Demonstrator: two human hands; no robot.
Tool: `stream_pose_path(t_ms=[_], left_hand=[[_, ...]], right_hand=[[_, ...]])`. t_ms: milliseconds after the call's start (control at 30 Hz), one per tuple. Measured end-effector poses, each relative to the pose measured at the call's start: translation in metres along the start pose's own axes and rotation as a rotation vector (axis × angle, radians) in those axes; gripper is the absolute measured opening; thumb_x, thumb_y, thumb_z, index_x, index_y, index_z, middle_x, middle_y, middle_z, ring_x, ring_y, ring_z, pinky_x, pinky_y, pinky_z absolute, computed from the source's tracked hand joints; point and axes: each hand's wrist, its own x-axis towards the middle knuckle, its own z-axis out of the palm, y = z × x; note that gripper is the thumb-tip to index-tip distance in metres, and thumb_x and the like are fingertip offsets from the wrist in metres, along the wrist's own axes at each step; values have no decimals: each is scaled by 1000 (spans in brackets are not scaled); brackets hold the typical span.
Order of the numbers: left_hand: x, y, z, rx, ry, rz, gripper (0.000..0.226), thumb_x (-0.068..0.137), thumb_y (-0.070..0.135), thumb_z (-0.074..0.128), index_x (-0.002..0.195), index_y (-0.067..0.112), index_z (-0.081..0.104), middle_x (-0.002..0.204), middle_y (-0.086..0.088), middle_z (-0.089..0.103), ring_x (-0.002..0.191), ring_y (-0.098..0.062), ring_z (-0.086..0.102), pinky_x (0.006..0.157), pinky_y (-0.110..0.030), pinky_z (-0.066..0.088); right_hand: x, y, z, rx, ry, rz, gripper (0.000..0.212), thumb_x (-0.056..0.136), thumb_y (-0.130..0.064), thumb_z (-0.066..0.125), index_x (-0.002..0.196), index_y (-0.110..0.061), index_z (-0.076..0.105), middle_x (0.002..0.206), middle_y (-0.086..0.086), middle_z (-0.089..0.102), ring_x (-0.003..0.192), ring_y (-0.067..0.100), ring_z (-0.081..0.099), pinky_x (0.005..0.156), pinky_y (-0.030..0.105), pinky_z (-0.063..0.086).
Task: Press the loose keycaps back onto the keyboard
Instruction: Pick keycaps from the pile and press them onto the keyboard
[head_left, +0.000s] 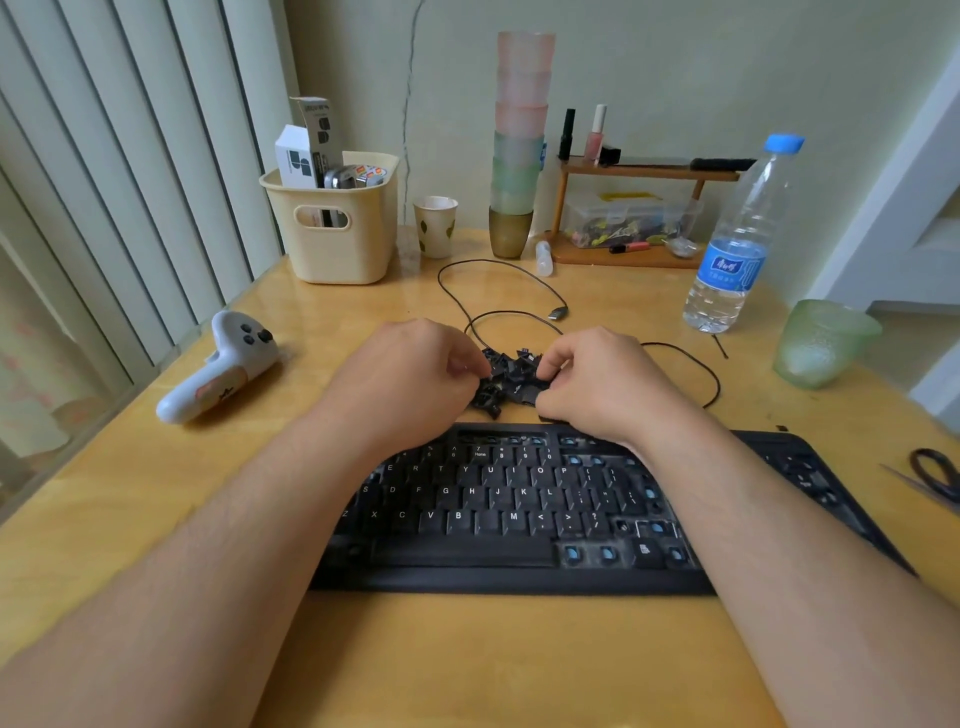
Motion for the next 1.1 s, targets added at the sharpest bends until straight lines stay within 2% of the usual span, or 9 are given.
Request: stream_pose_path(t_ms=[200, 300, 433, 667, 767, 833, 900, 1000, 1100], left_hand=[[0, 0, 6, 4, -6, 20, 24, 94, 26, 60, 103, 40, 77, 96, 19, 68, 82, 2, 55, 65, -16, 41], [-1, 0, 5, 4, -5, 23, 24, 94, 26, 61, 103, 40, 78, 95, 19, 68, 83, 1, 55, 66, -15, 41], [-2, 2, 4, 2, -4, 5, 25, 93, 26, 61, 103, 41, 78, 99, 16, 70, 92, -7, 61, 77, -26, 50], [-3, 6, 3, -12, -3, -2, 26, 95, 27, 59, 113, 40, 74, 97, 15, 70, 89, -9, 60, 74, -26, 47], [-4, 9, 0, -129, -30, -25, 29, 98, 37, 64, 127, 36, 68, 100, 18, 72, 97, -4, 64, 82, -26, 51], [-5, 11, 0, -274, -55, -44, 28, 97, 41, 68, 124, 35, 69, 101, 17, 75, 95, 0, 68, 85, -27, 54], [-5, 13, 1, -435, -74, -48, 18, 98, 38, 70, 115, 33, 73, 96, 15, 77, 88, 3, 70, 79, -22, 53], [-6, 15, 4, -592, -89, -24, 11, 100, 24, 69, 105, 30, 76, 89, 16, 78, 82, 6, 70, 72, -10, 49], [-6, 13, 5, -586, -87, 8, 17, 102, 20, 66, 108, 31, 77, 90, 17, 78, 82, 8, 69, 74, -9, 48]], right_hand=[[-3, 0, 0, 15, 1, -20, 12, 79, -27, 80, 89, -29, 75, 87, -11, 68, 81, 8, 65, 67, 25, 54], [-2, -3, 3, -52, -5, -21, 14, 79, -38, 79, 84, -27, 72, 84, -11, 66, 76, 5, 59, 57, 21, 44], [-1, -6, 8, -85, -13, -62, 13, 81, -32, 78, 93, -28, 74, 86, -18, 58, 83, 9, 56, 58, 17, 37], [-10, -12, -4, -103, 88, -126, 16, 78, -27, 79, 94, -29, 75, 85, -11, 66, 80, 10, 62, 69, 30, 56], [-19, -13, -14, -46, 214, -207, 17, 78, -27, 83, 93, -30, 75, 85, -13, 65, 76, 1, 55, 60, 18, 42], [-24, -13, -17, -24, 265, -254, 17, 77, -30, 84, 90, -32, 74, 84, -14, 66, 70, -4, 51, 55, 9, 31], [-27, -13, -18, -1, 298, -284, 17, 75, -33, 85, 88, -33, 74, 81, -15, 65, 68, -5, 51, 55, 8, 33], [-31, -12, -19, 36, 272, -344, 23, 75, -34, 87, 93, -35, 73, 81, -15, 63, 74, -5, 53, 59, 11, 37], [-36, -11, -22, -10, 161, -456, 35, 81, -24, 82, 106, -43, 70, 84, -13, 58, 76, 2, 50, 65, 28, 46]])
